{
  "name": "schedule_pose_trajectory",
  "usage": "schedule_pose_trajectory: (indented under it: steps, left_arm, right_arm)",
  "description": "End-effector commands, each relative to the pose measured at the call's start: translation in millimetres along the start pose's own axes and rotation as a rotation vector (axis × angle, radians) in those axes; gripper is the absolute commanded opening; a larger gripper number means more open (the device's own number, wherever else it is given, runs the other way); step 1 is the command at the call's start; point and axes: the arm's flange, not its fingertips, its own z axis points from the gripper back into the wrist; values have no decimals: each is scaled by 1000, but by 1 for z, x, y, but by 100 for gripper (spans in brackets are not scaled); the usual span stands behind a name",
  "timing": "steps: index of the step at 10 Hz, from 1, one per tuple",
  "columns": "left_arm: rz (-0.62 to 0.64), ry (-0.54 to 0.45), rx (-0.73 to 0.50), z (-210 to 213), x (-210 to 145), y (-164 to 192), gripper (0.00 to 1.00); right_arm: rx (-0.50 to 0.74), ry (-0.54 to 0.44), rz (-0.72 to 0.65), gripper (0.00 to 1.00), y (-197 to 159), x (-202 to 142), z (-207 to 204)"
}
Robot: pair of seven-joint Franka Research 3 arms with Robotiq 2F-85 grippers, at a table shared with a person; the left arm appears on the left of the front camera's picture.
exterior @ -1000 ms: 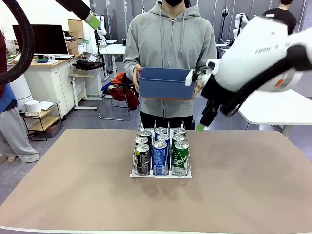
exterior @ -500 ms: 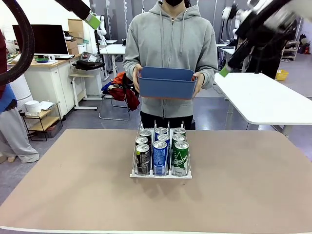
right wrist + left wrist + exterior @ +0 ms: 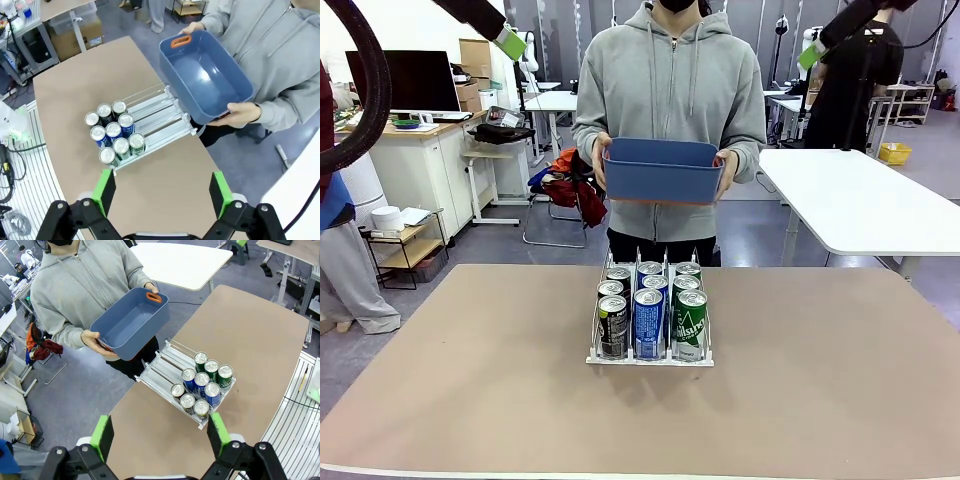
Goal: Fill the beverage cans into the dispenser.
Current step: Place the picked Sprite in the line of the Automatic Can Dispenser with the same cans.
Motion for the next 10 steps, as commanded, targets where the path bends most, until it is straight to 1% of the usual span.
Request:
schedule_pose_trajectory:
  steps: [1, 2, 3, 4, 10]
  left_arm:
    - [-6, -5, -19, 0, -2, 2, 100]
    - [-6, -5, -19, 0, -2, 2, 100]
    - [-6, -5, -19, 0, -2, 2, 100]
    - [-6, -5, -19, 0, -2, 2, 100]
    - [-6, -5, -19, 0, -2, 2, 100]
  right_arm:
    - [15, -37, 0, 100, -3, 1, 3]
    - [12, -41, -6, 100, -3, 2, 5]
    - [13, -25, -4, 100, -6, 2, -2]
    - [-6, -21, -1, 100, 0, 4, 8]
    - [-6, -21, -1, 100, 0, 4, 8]
